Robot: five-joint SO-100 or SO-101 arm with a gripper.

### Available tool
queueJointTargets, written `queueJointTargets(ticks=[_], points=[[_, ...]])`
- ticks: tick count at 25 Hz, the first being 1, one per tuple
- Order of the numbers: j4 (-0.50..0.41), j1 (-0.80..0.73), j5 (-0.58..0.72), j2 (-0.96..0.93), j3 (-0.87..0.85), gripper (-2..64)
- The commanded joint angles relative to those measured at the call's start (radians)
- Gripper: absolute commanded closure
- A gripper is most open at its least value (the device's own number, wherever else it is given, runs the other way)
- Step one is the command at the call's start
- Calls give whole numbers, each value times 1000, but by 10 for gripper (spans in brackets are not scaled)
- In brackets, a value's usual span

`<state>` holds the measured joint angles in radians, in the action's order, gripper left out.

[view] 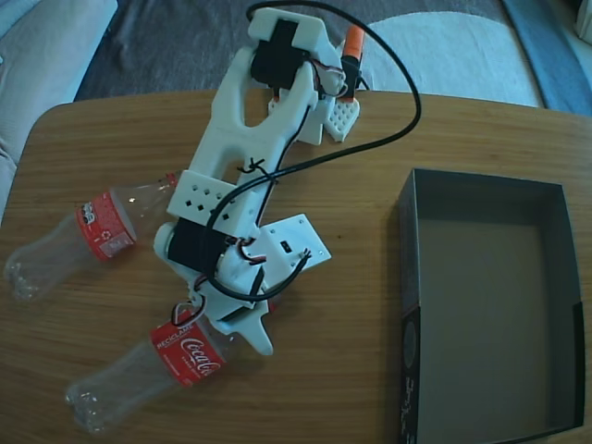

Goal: Grasp the bottles and put them in the box.

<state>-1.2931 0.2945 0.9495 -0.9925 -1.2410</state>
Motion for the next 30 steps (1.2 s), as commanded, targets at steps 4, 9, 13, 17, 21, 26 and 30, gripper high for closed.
queueJointTargets(ticks=[4, 9, 13, 17, 21, 26, 30], points=[[-12, 6, -3, -23, 54, 102], [-12, 8, -3, -23, 54, 222], [-12, 9, -3, -25, 51, 277], [-8, 9, -3, -26, 51, 337], [-8, 9, -3, -29, 46, 400], [-11, 9, -3, -32, 41, 481], [-11, 8, -3, -37, 41, 514]])
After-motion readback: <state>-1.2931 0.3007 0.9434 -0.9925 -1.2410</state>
